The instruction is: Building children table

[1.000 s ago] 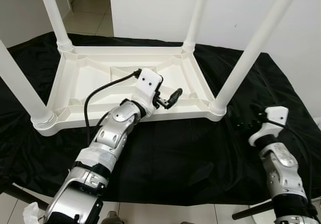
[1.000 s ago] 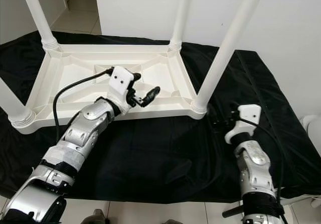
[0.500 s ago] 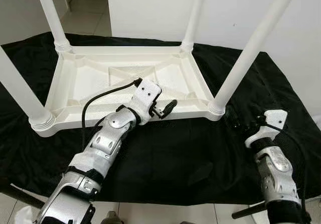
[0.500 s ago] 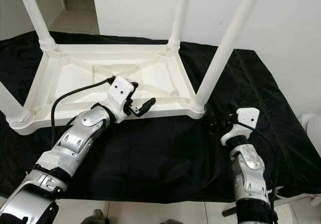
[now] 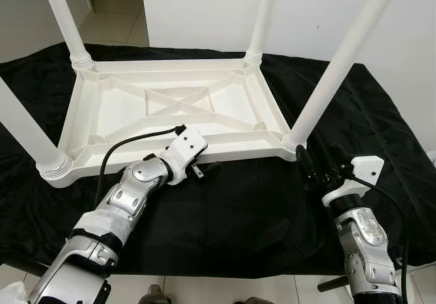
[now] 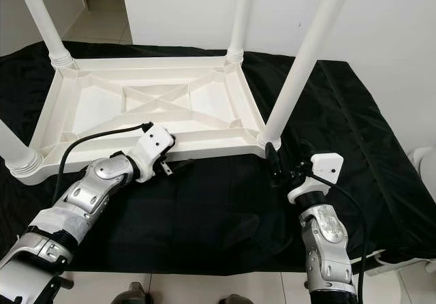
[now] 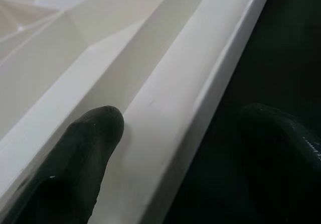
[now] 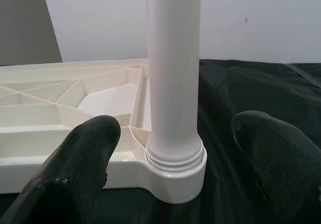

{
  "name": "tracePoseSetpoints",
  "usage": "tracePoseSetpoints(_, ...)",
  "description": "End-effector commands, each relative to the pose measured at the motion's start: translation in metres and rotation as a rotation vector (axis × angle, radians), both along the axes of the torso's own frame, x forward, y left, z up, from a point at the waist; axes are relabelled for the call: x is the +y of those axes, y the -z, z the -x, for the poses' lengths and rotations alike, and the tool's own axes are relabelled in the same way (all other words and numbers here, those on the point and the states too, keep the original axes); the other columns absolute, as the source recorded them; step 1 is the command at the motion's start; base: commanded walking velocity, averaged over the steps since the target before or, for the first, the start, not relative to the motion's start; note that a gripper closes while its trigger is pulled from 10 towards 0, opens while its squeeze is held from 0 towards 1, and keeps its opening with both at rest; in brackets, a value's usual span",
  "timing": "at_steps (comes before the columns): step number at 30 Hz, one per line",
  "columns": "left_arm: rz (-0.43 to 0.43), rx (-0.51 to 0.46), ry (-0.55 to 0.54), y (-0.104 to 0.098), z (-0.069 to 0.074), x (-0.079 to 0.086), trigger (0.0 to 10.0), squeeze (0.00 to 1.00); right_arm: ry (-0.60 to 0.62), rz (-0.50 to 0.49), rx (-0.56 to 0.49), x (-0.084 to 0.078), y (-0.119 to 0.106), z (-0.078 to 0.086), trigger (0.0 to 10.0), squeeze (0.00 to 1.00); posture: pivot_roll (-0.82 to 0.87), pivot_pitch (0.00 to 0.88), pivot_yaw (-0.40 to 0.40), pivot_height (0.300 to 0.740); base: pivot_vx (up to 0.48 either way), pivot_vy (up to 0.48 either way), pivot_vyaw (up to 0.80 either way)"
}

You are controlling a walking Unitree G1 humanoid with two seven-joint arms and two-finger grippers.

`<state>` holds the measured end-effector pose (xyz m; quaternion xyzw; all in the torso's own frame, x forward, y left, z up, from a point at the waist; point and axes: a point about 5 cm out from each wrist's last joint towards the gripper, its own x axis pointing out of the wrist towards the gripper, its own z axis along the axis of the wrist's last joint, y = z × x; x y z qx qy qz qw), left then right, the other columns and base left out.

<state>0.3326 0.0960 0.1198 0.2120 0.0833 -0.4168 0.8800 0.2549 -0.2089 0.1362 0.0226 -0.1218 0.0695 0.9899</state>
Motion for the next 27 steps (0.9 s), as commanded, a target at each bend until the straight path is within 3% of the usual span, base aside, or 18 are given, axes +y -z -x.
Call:
tracePoseSetpoints(1,-0.059,0.003,-0.048,0.003,-0.005,0.006,10.0,0.0,0.018,-0.005,0.011,-0.001,-0.001,0.002,10.0,0.0,0.01,0.03,-0.023,0.74,0.0,0.0,0.0)
tracePoseSetpoints(8,-0.06,-0.004,-0.127,-0.001,-0.011,0.014,10.0,0.0,0.026,-0.005,0.021,0.0,0.001,0.004,10.0,0.0,0.01,0.032,-0.022,0.74,0.0,0.0,0.0)
tracePoseSetpoints(9,-0.053,-0.006,-0.134,-0.003,-0.012,0.015,8.2,0.0,0.029,-0.007,0.025,0.0,0.002,0.005,10.0,0.0,0.01,0.032,-0.023,0.74,0.0,0.0,0.0)
tracePoseSetpoints(10,-0.046,-0.005,-0.137,-0.003,-0.012,0.016,7.6,0.0,0.03,-0.007,0.027,0.0,0.002,0.005,10.0,0.0,0.01,0.031,-0.023,0.74,0.0,0.0,0.0)
tracePoseSetpoints(12,-0.041,-0.004,-0.139,-0.004,-0.013,0.016,7.6,0.0,0.031,-0.007,0.029,0.0,0.002,0.005,10.0,0.0,0.01,0.031,-0.023,0.74,0.0,0.0,0.0)
tracePoseSetpoints(13,-0.024,-0.001,-0.124,-0.005,-0.011,0.015,0.0,0.0,0.032,-0.004,0.031,0.0,0.002,0.004,10.0,0.0,0.01,0.03,-0.024,0.74,0.0,0.0,0.0)
tracePoseSetpoints(27,-0.014,0.016,-0.057,-0.004,-0.004,0.004,0.0,0.0,0.039,0.01,0.037,-0.003,0.001,0.002,10.0,0.0,0.01,0.023,-0.026,0.74,0.0,0.0,0.0)
